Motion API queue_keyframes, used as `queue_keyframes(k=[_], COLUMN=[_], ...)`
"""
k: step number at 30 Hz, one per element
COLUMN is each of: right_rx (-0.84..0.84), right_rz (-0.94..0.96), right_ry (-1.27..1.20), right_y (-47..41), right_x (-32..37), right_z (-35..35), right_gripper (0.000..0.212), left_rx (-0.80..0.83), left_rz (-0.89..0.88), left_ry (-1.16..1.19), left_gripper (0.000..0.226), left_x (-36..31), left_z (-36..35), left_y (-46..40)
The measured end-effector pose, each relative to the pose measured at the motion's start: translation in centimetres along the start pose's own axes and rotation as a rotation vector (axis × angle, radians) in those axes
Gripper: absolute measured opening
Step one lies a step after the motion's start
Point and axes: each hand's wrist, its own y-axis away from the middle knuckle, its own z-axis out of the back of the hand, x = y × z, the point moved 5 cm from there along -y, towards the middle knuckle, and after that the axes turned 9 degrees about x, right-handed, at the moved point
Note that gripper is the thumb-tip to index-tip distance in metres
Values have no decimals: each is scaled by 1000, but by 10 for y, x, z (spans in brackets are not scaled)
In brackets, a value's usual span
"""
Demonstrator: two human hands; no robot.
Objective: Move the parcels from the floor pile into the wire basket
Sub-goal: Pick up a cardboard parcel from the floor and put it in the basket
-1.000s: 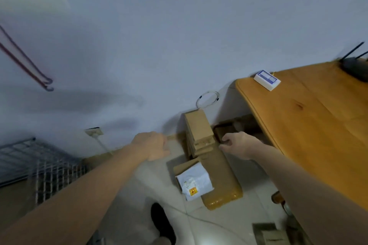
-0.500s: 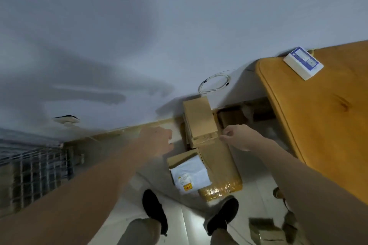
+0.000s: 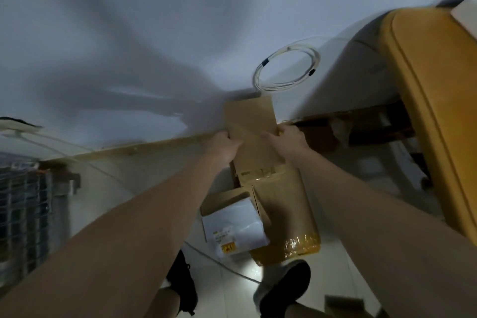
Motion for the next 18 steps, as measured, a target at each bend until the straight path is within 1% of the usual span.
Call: queue_keyframes(k=[3, 4, 6, 8, 9, 11, 13, 14, 15, 16, 17, 18], right_rx=[-75, -63, -3, 58, 91, 143, 135, 129, 129, 140, 163, 187], right_rz=[9, 18, 44, 94, 128, 178, 201, 223, 258, 299, 332, 359], right_ry=[-129, -193, -416, -612, -665, -687, -701, -720, -733, -745, -767, -794], right_y=[33, 51, 97, 151, 176, 227, 272, 293, 313, 332, 351, 369], right_x=[11, 19, 43, 76, 93, 131, 168, 187, 206, 226, 244, 262], right_z=[13, 18, 28, 40, 46, 52, 54, 51, 46, 39, 30, 22], right_gripper=[58, 55, 47, 42, 42, 51, 69, 73, 69, 58, 47, 40], left_rx=[-150, -179, -202, -238, -261, -285, -286, -291, -302, -302, -289, -255], left_rz=[-64, -71, -87, -140, -172, -210, -235, -240, -246, -248, -245, -238], left_ry=[110, 143, 223, 294, 322, 400, 485, 523, 567, 613, 670, 734], left_gripper=[38, 38, 38, 39, 40, 39, 37, 36, 34, 33, 32, 33], left_x=[-13, -21, -39, -60, -72, -93, -111, -116, -120, -122, -123, -122], left_z=[13, 22, 39, 62, 77, 108, 139, 153, 167, 181, 194, 205], left_y=[34, 55, 102, 155, 182, 234, 283, 305, 327, 347, 368, 388])
